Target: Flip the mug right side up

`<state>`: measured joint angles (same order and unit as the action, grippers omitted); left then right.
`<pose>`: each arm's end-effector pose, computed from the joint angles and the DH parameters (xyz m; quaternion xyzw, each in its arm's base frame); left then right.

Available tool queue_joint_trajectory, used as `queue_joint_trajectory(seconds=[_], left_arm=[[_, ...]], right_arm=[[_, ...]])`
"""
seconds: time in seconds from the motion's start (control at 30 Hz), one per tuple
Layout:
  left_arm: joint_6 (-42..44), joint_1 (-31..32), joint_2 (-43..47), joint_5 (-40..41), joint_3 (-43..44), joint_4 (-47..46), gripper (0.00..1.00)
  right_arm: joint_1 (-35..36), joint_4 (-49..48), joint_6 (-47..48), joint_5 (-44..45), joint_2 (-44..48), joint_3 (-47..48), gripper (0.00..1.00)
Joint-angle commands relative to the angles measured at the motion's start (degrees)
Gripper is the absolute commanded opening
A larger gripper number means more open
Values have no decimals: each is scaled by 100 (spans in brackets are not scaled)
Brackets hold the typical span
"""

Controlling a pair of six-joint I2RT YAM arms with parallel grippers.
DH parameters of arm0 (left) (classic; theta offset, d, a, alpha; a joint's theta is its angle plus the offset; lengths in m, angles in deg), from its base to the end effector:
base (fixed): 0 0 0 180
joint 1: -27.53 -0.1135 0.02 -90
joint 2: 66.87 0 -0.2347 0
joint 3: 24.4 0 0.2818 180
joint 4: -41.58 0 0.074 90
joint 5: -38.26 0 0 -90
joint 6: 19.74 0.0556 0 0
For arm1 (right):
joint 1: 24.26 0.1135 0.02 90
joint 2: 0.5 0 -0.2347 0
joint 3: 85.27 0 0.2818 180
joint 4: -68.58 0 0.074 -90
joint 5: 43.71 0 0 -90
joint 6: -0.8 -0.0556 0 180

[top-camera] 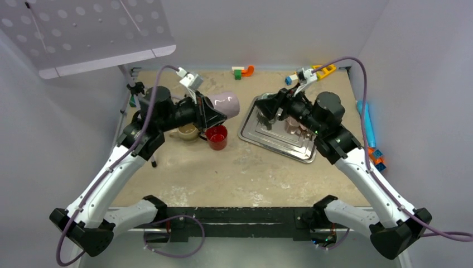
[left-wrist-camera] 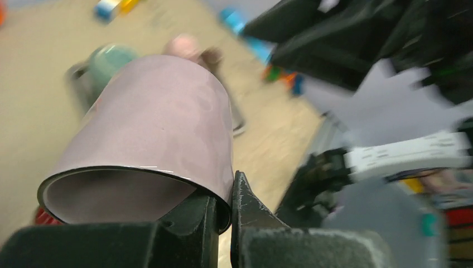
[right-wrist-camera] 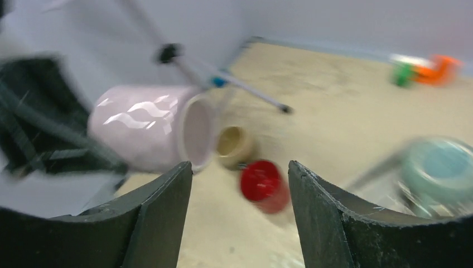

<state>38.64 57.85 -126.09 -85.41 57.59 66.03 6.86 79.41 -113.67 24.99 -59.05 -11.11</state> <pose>0.2261 -0.1679 0.4207 0.1940 0.6889 -0.5213 0.4648 0.2415 0.1694 0.4000 -0.1744 0.6563 0.4480 0.5815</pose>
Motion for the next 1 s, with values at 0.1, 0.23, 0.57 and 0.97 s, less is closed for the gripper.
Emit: queue_joint_trajectory(seconds=[0.1,0.23,0.57,0.97], left_arm=[[4422,-39,-528,2401,427,4476,0],[5208,-41,-786,3161,32,5003,0],[5736,-318,-1655,3125,-854,4412,0],[6295,-431,-2566,3862,-1254,4067,0]], right_arm=[[-852,2324,-189,3869,-11,-186,69],[-1251,1832,383,4129,-157,-764,71],[-1581,603,2031,2989,-1702,-418,65],[-1173,719,1855,2571,-3335,478,80]])
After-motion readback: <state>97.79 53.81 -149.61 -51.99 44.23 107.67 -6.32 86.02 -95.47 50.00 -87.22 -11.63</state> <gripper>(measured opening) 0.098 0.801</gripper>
